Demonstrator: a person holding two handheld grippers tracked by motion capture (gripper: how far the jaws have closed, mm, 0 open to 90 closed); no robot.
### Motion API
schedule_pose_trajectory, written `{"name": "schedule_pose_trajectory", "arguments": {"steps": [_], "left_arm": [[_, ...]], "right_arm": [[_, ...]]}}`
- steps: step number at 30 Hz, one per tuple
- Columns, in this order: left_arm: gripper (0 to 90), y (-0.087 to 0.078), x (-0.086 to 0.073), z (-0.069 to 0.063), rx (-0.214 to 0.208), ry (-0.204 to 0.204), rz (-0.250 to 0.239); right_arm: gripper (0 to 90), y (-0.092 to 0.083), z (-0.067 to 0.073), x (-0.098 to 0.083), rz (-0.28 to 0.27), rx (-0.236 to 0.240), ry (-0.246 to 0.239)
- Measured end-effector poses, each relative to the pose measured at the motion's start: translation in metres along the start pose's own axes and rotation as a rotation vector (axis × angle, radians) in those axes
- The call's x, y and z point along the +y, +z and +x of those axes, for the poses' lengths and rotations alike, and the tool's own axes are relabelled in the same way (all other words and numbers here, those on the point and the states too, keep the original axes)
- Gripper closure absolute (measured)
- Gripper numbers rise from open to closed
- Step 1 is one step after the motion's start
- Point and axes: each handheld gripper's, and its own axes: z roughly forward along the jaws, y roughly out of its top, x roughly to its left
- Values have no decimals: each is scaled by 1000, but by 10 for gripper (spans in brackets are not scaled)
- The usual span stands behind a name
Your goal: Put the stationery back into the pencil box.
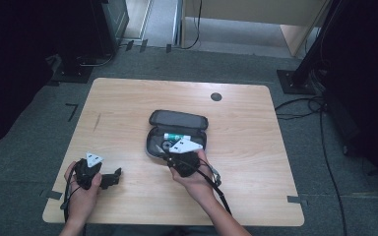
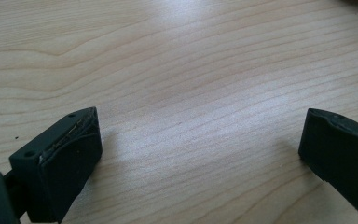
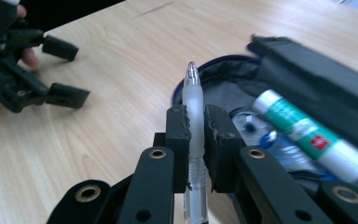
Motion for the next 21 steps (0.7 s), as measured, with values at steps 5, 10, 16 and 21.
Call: {"name": "schedule_pose_trajectory", "arguments": {"steps": [5, 10, 16, 21], "left_arm": [[0, 0, 0, 0, 1, 1, 0], [0, 0, 0, 0, 1, 3, 1], [0, 0, 0, 0, 1, 3, 1], [0, 0, 0, 0, 1, 3, 0]], "right_arm": [[813, -6, -10, 7, 0, -19, -4], [812, -9, -22, 14, -14, -33, -6], [812, -5, -37, 19, -11, -43, -4], [812, 1, -47, 23, 2, -65, -24]]}}
